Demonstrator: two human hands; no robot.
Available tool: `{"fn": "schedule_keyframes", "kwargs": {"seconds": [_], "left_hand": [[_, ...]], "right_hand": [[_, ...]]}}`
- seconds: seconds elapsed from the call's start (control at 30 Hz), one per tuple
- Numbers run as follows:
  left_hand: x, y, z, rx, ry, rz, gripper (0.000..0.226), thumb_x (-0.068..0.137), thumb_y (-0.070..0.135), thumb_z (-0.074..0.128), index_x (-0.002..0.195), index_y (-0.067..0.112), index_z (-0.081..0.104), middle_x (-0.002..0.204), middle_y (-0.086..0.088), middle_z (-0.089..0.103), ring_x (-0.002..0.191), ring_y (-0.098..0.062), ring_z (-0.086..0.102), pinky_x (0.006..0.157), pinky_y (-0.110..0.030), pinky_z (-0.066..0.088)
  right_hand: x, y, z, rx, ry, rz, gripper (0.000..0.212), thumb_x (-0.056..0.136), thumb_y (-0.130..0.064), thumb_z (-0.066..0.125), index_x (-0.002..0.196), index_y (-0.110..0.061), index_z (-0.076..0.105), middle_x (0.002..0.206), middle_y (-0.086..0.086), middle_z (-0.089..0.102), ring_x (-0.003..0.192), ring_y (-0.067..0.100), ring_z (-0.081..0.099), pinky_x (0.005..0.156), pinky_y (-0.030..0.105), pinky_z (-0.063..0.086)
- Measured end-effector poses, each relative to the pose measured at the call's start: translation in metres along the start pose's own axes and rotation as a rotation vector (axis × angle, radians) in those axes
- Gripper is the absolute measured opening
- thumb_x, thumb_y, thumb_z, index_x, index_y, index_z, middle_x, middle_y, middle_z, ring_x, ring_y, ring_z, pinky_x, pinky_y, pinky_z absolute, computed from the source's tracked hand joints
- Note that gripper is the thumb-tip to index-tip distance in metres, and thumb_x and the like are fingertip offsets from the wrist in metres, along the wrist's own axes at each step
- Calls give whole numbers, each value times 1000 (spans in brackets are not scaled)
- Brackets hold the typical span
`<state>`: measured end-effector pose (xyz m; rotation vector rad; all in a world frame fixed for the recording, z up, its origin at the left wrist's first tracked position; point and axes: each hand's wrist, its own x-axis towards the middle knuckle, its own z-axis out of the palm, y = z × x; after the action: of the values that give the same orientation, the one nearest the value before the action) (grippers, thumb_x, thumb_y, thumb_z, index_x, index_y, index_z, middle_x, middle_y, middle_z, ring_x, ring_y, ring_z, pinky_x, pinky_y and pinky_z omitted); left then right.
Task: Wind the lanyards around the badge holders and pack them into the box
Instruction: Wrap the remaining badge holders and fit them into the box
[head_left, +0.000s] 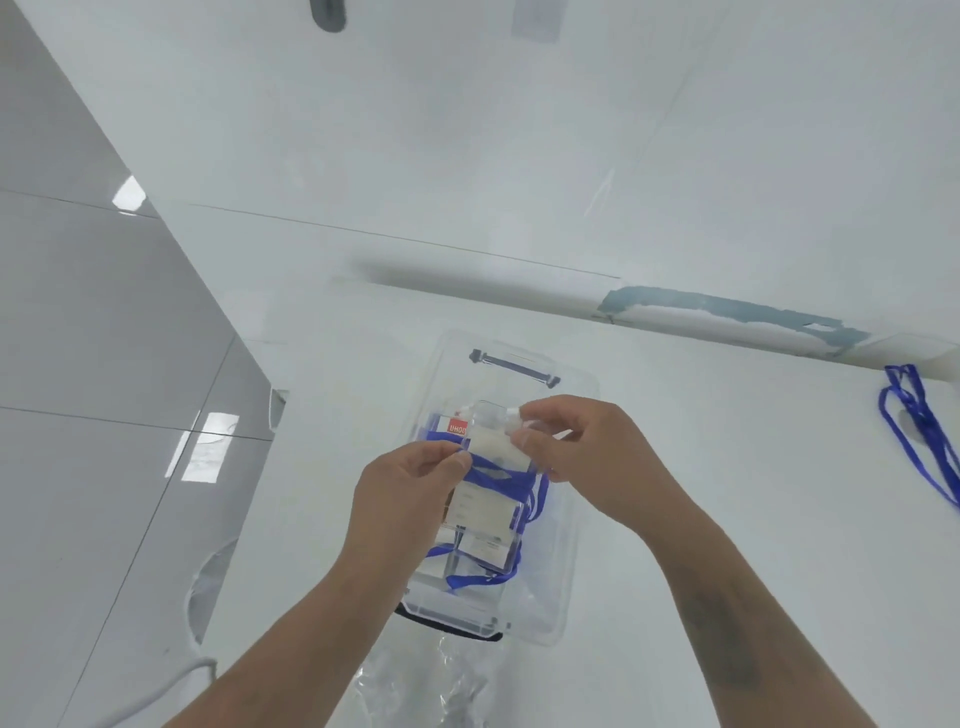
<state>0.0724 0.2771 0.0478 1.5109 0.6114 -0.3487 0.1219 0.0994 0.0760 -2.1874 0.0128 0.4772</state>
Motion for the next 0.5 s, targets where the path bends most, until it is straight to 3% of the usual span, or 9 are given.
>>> {"fn": "schedule_keyframes", "kwargs": {"seconds": [0.23,0.37,0.5], "left_hand": [[-4,-9,12,-187,132,-95,6,91,22,68,90,26,71,75,9,75,65,-6,72,56,-25,58],[-6,-9,18,-320,134,-181,6,90,21,69,86,25,71,71,8,76,64,-9,72,67,-32,60],[-9,-9,24,-501,100,-284,14,88,20,71,101,15,72,88,-6,77,78,-21,73,72,-36,59]], "right_hand": [[3,9,9,-35,-78,48,46,74,-40,83,108,-50,54,107,-24,62,94,7,64,78,29,60],[7,18,11,34,-72,58,44,78,-35,81,113,-46,55,114,-13,65,100,15,66,79,37,61],[9,23,14,105,-75,91,41,80,-34,79,115,-43,58,115,-11,65,103,17,66,78,39,62]]}}
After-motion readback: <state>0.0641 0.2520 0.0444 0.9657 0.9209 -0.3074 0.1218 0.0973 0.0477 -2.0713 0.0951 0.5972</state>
